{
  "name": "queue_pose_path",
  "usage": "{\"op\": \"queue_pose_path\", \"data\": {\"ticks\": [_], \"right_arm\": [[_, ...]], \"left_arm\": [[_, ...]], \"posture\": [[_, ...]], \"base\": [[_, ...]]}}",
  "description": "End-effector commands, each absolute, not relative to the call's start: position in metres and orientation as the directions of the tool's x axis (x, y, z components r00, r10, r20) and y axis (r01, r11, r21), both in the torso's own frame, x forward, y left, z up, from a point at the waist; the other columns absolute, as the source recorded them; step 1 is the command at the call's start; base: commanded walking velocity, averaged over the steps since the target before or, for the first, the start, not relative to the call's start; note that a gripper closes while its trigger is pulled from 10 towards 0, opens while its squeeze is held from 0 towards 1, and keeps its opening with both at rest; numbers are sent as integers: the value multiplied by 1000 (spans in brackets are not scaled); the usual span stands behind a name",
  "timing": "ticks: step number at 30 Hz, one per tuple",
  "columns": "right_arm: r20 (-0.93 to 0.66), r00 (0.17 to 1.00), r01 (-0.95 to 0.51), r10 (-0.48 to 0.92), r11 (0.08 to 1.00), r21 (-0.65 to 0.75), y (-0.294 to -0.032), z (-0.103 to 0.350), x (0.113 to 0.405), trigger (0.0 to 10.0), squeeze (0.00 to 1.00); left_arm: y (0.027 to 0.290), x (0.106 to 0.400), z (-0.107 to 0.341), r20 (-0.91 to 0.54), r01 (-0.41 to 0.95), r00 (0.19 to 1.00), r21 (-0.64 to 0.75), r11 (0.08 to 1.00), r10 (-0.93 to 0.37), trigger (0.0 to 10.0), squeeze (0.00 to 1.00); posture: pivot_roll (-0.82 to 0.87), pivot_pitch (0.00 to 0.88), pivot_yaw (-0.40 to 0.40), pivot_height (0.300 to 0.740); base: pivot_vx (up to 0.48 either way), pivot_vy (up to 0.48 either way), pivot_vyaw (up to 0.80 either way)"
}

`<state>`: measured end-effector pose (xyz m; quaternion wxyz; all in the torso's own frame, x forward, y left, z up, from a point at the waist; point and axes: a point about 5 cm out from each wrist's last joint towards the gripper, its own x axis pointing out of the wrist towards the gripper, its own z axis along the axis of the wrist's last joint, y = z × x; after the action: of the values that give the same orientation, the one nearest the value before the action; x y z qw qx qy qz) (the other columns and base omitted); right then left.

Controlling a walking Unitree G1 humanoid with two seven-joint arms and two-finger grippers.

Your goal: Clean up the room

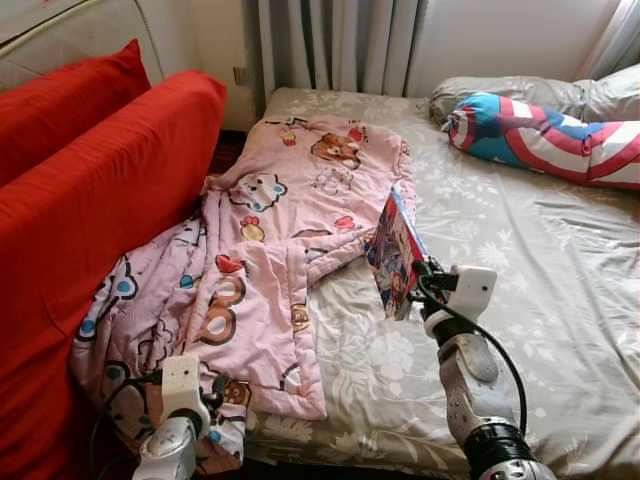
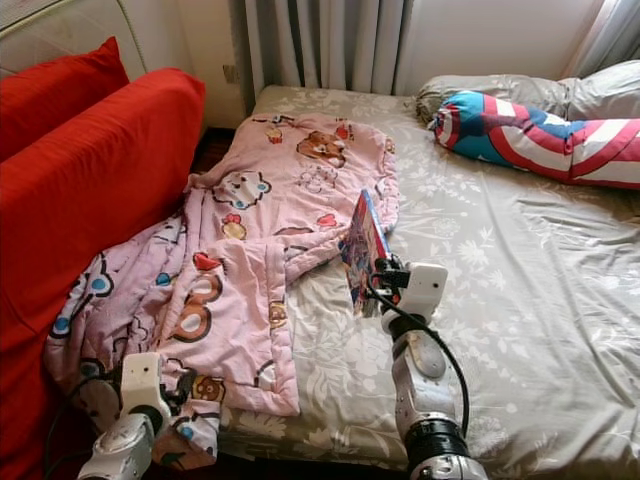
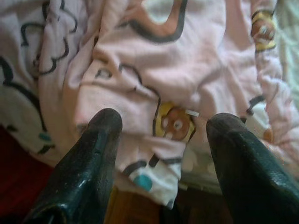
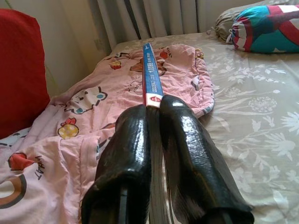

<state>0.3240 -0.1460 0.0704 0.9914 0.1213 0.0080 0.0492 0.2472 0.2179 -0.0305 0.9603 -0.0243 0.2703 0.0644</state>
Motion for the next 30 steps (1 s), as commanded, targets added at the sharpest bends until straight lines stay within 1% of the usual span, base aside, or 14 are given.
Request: {"op": "queue_pose_path", "data": {"ticks": [1, 3, 8, 12, 15, 23, 28, 30], "right_arm": [[28, 994, -108, 105, 966, 233, -143, 74, 325, 10000, 0], [29, 994, -112, 108, 966, 233, -141, 74, 325, 10000, 0], [28, 994, -110, 107, 966, 233, -140, 74, 326, 10000, 0], [27, 995, -100, 96, 968, 230, -141, 74, 326, 10000, 0], [32, 995, -100, 95, 968, 231, -142, 75, 327, 10000, 0], [29, 995, -102, 98, 968, 231, -140, 74, 327, 10000, 0], [13, 996, -84, 84, 969, 233, -142, 73, 327, 10000, 0], [7, 996, -84, 85, 971, 226, -142, 73, 327, 10000, 0]], "left_arm": [[216, 242, -36, -552, -132, 827, -9, 991, 105, 10000, 0], [214, 240, -38, -562, -118, 821, -3, 993, 96, 10000, 0], [214, 235, -44, -593, -116, 799, 11, 993, 100, 10000, 0], [216, 222, -54, -652, -135, 747, 39, 990, 127, 10000, 0], [222, 214, -59, -681, -174, 715, 50, 984, 161, 10000, 0], [227, 206, -62, -696, -204, 696, 44, 978, 177, 10000, 0], [226, 206, -63, -695, -201, 698, 44, 979, 175, 10000, 0], [225, 205, -63, -696, -202, 696, 43, 978, 175, 10000, 0]], "posture": [[-45, 0, -23, 740], [-45, 0, -20, 740], [-52, 0, -17, 740], [-51, 0, -17, 740], [-49, 0, -17, 740], [-50, 0, -19, 740], [-53, 7, -20, 740], [-54, 10, -21, 740]], "base": [[0, 0, 0], [0, 0, 0], [0, -277, 0], [0, -279, 0], [0, 0, 0], [0, 0, 0], [0, -313, 0], [0, -375, -744]]}}
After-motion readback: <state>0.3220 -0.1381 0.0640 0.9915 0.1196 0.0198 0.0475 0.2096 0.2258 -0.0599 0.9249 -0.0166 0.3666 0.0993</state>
